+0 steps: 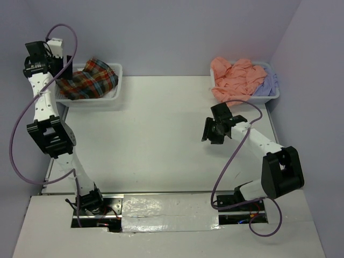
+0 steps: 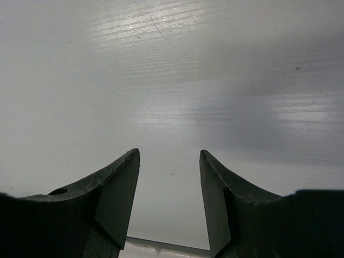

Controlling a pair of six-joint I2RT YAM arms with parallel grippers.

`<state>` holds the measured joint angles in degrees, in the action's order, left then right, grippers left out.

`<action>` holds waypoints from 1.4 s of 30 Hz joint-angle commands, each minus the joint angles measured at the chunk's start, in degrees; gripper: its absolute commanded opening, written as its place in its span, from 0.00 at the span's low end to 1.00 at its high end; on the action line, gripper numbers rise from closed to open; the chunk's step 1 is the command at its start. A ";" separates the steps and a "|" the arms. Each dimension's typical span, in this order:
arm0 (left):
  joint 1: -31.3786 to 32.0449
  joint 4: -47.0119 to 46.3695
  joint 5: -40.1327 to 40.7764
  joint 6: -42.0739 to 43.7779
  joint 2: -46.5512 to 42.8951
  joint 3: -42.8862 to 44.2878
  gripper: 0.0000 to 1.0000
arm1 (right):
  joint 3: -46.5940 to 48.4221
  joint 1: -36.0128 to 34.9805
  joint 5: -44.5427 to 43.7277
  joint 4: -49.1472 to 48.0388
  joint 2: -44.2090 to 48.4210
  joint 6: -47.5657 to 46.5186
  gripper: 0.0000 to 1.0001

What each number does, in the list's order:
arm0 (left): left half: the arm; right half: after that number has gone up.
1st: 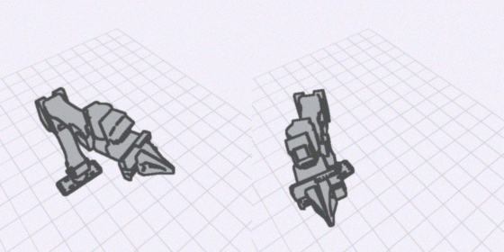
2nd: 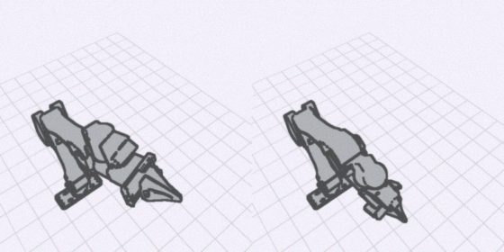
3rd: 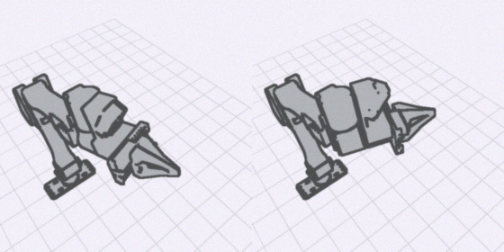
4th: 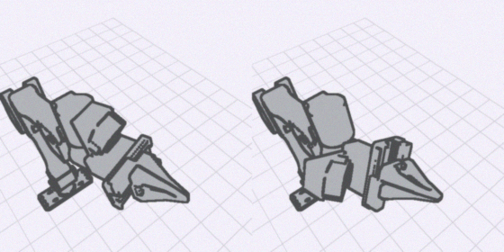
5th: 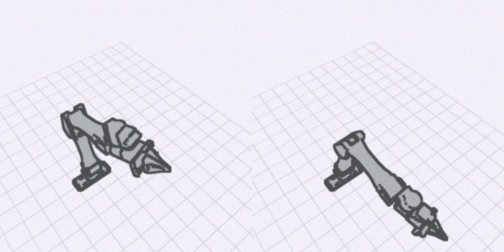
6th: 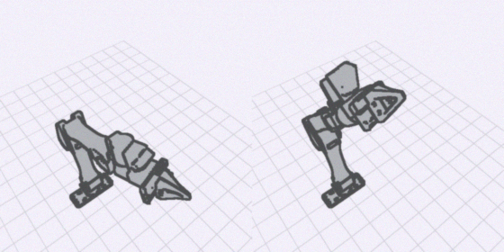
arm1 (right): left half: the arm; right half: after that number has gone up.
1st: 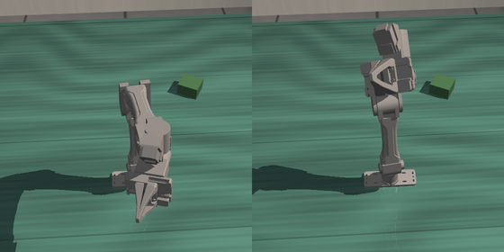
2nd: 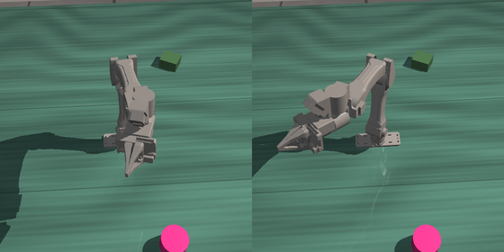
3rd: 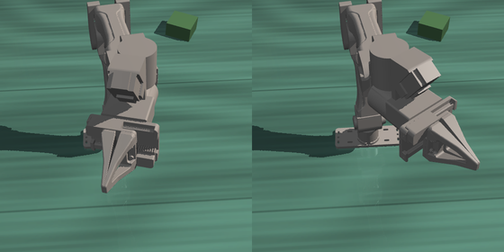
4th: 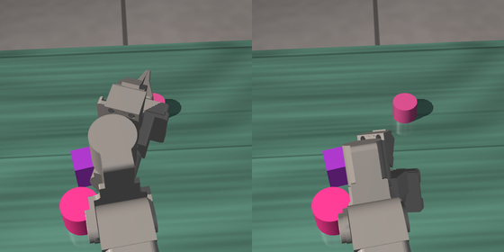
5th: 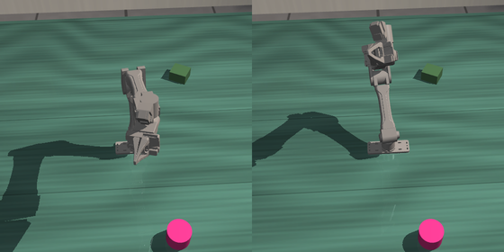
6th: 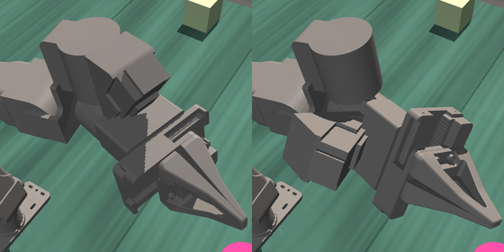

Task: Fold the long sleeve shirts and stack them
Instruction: Neatly place the folded shirt into the bin

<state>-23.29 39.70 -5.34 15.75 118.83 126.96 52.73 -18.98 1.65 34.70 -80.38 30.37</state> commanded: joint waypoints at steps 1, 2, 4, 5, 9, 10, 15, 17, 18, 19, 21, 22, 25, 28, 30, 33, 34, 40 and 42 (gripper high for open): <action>0.61 -5.06 1.58 3.59 -5.53 -2.93 0.99 | 2.20 -0.62 -0.33 0.11 -0.22 -0.31 0.56; 1.31 -6.21 0.09 4.63 -6.93 -5.64 0.99 | 2.20 -0.62 -0.24 0.11 -0.22 -0.22 0.56; 4.20 -7.71 -0.11 7.35 -6.86 -7.42 0.99 | 2.20 -0.62 -0.24 0.11 -0.39 -0.05 0.56; 5.17 -7.28 0.76 7.89 -4.94 -7.25 0.97 | 2.11 -0.62 -0.16 -0.07 -0.39 0.04 0.56; 7.20 -2.27 0.69 5.88 3.85 -1.46 0.49 | 1.32 -0.62 0.19 -1.03 0.40 0.39 0.56; 7.20 -0.78 0.77 4.57 5.61 -0.14 0.46 | 0.97 -0.62 0.28 -1.04 0.49 0.30 0.56; 7.21 1.70 3.23 1.75 13.36 5.59 0.52 | -0.26 -0.53 0.19 -1.30 1.10 0.39 0.56; 7.38 -1.36 3.41 1.48 12.05 2.43 0.55 | -0.61 -0.53 0.20 -1.47 1.36 0.48 0.56; 7.38 -2.34 3.76 1.57 11.61 1.46 0.57 | -0.70 -0.53 0.20 -1.48 1.28 0.39 0.56; 7.64 -2.96 4.20 1.83 11.43 0.93 0.57 | -0.61 -0.53 0.20 -1.65 1.28 0.39 0.56; 7.82 -1.57 4.99 1.74 12.30 2.67 0.58 | -0.35 -0.53 0.20 -1.56 1.10 0.22 0.56; 7.82 -0.60 4.91 1.13 12.74 3.81 0.59 | 0.00 -0.53 0.11 -1.48 1.01 0.22 0.56; 7.91 -0.32 3.15 -0.01 10.04 4.36 0.68 | 0.97 -0.53 -0.68 -1.12 1.10 -0.22 0.56; 7.99 -2.44 1.13 -0.81 4.86 2.07 0.77 | 1.67 -0.27 -1.56 -0.95 1.80 -0.58 0.59; 8.43 -1.13 -2.19 -1.16 2.30 1.80 0.82 | 1.76 -0.09 -1.56 -1.03 2.77 -0.75 0.61; 9.66 1.16 -9.21 -1.69 -4.28 -1.96 0.90 | -0.16 0.09 -4.28 -3.14 5.84 -1.01 0.64; 10.27 2.12 -10.64 -1.08 -8.39 -6.59 0.95 | -0.95 0.26 -4.90 -3.93 6.89 -0.84 0.64; 15.90 4.06 -11.10 3.67 -24.66 -30.40 0.99 | -9.21 0.52 -7.71 -12.54 19.35 -1.19 0.66; 16.69 5.03 -10.48 4.63 -27.58 -35.53 0.99 | -11.76 0.52 -7.80 -15.61 21.92 -2.15 0.68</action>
<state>-7.18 41.21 -14.50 17.93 93.06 98.50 43.79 -18.72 -3.86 25.98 -62.08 29.87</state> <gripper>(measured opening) 0.993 0.672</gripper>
